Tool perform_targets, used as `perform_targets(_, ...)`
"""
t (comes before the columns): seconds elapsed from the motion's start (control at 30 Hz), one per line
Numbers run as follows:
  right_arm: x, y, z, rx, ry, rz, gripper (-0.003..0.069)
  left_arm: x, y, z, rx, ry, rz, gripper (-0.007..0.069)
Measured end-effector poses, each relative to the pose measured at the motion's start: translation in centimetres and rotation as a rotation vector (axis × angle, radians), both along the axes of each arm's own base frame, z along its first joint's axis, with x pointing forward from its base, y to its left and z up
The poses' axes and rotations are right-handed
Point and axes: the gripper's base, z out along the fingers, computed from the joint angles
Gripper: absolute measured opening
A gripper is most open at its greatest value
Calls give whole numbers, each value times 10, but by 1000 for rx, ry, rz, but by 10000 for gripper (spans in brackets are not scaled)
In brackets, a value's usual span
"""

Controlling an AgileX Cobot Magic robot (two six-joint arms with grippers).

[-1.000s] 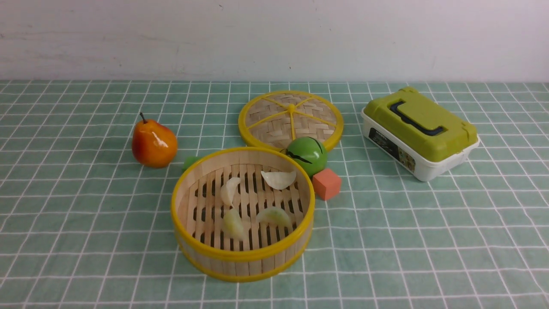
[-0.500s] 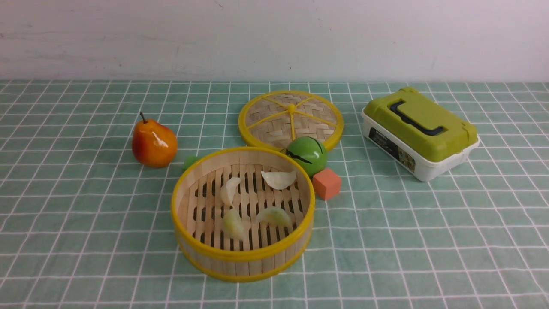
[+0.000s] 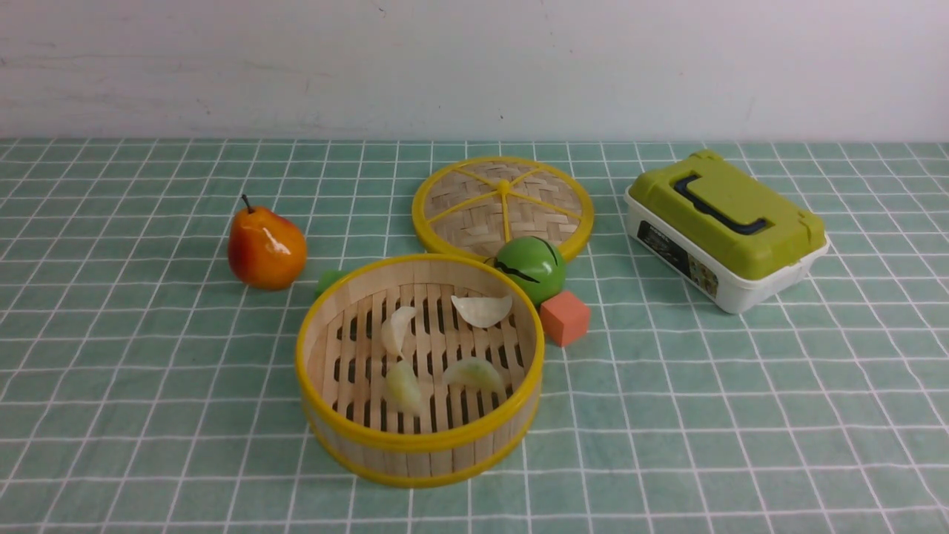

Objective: Put the dumplings into the steamer on the table with the blue tablecloth.

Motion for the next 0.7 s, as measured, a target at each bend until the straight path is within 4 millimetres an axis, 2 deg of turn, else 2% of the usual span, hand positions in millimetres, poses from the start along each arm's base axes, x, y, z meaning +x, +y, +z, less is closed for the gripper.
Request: perform_targets(0.7, 0, 0, 0, 0, 0, 0, 115, 0, 0, 0, 0, 0, 0, -14)
